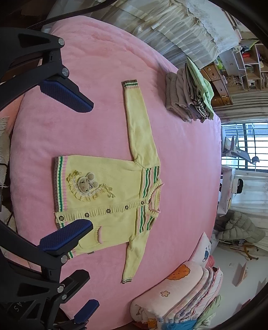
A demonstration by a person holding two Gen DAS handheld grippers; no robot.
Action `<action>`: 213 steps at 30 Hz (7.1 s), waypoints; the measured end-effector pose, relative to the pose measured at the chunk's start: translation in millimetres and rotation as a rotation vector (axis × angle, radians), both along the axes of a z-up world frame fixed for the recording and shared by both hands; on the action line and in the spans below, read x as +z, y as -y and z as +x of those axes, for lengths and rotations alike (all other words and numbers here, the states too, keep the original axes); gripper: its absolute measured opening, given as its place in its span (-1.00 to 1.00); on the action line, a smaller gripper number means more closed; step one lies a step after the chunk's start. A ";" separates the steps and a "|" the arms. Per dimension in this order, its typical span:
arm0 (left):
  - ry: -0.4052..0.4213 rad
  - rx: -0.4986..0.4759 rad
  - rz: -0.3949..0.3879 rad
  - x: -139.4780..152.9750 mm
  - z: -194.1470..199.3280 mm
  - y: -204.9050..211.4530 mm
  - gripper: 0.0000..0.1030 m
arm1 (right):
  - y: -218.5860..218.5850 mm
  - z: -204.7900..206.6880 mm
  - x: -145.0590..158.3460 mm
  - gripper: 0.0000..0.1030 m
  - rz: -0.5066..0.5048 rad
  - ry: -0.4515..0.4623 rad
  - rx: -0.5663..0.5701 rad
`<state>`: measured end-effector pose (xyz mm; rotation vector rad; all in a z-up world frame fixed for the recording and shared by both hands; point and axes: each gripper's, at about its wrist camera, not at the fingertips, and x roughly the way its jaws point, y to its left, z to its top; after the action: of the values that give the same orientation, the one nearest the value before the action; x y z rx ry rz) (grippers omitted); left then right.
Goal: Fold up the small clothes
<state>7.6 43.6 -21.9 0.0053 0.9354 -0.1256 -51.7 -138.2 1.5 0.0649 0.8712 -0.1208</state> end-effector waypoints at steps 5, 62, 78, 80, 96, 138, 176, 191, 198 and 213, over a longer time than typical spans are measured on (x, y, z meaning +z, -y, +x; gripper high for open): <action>-0.014 0.019 -0.014 -3.7 3.6 -8.3 1.00 | -6.7 3.3 -1.1 0.70 -0.007 -0.005 0.017; -0.028 -0.410 0.375 -203.5 199.2 382.4 0.89 | 412.0 139.3 -213.8 0.47 0.471 -0.216 -0.472; -0.114 -0.354 0.273 -223.2 226.4 392.0 -0.01 | 421.3 172.7 -222.6 -0.83 0.383 -0.168 -0.534; -0.145 -0.388 0.226 -220.6 225.1 393.1 -0.51 | 415.6 171.1 -215.9 -0.84 0.343 -0.153 -0.520; -0.038 -0.293 0.189 -145.3 222.4 332.2 0.13 | 328.6 174.0 -87.7 -0.84 0.143 0.030 -0.278; -0.141 0.008 0.137 -172.0 256.0 2.7 0.25 | -47.5 259.6 -171.6 -0.15 -0.015 -0.136 0.481; -0.347 -0.074 -0.260 -220.4 262.5 40.0 -0.08 | 161.3 194.0 -180.3 0.22 0.089 -0.106 0.030; -0.252 -0.155 -0.286 -193.0 238.4 23.6 -0.18 | 169.1 195.7 -195.8 0.22 0.110 -0.112 0.029; -0.316 -0.176 -0.278 -213.5 242.1 44.7 -0.19 | 168.1 194.3 -193.1 0.22 0.095 -0.097 0.046; -0.232 -0.159 -0.272 -202.4 243.5 57.8 -0.92 | 168.4 210.8 -203.7 0.12 0.063 -0.110 0.036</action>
<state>251.1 -14.2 -224.4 -0.1904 1.1429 -0.4068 159.1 -306.5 -202.3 0.1020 0.9852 -0.0633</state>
